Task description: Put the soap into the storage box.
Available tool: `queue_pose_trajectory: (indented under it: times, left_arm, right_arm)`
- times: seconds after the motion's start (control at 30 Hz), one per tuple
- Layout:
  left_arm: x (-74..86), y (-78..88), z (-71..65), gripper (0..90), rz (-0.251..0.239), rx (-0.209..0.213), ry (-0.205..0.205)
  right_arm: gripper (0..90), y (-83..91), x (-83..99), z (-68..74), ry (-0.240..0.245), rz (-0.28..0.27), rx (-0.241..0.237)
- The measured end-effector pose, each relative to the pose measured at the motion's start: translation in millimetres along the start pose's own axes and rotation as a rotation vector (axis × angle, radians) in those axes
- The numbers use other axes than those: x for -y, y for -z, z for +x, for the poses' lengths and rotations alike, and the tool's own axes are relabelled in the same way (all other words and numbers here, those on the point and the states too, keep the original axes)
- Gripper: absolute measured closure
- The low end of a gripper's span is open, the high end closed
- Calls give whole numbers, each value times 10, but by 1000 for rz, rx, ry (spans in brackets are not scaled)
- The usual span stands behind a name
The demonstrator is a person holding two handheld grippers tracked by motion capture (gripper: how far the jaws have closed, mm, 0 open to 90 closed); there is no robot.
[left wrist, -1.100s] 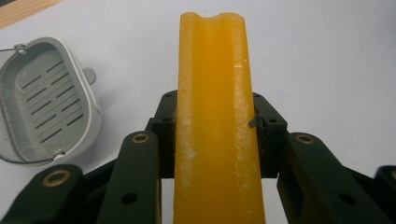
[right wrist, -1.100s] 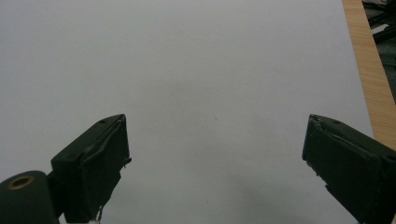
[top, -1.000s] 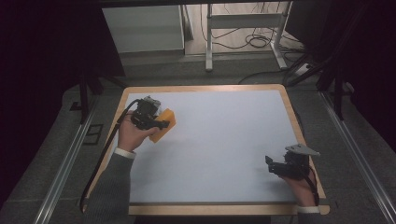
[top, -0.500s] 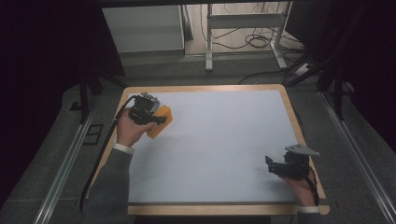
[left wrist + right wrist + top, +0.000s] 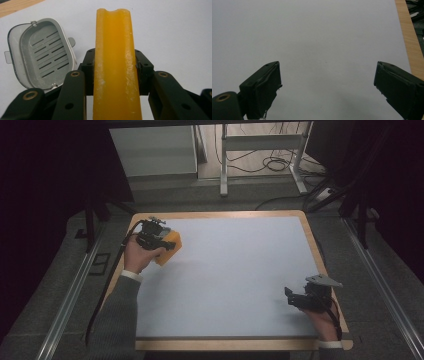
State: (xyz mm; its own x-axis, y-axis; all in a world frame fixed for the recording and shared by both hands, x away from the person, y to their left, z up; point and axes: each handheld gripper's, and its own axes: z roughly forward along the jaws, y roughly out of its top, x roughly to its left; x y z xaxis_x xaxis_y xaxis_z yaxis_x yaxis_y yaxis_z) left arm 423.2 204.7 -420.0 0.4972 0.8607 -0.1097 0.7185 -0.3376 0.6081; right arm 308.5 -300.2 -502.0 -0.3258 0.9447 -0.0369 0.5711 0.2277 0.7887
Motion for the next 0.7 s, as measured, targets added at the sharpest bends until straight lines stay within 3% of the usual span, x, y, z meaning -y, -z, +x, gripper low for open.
queue_pose_trajectory:
  times: [0.4,0.6,0.7]
  left_arm:
    - [-38,29,137,610,-14,3,38]
    - [-85,37,214,610,-18,-10,51]
    - [-120,29,302,611,-37,-29,79]
  right_arm:
    - [73,0,0,-4,-1,1,3]
    - [73,16,-12,6,1,-4,-6]
    - [73,12,-6,-5,-4,0,-2]
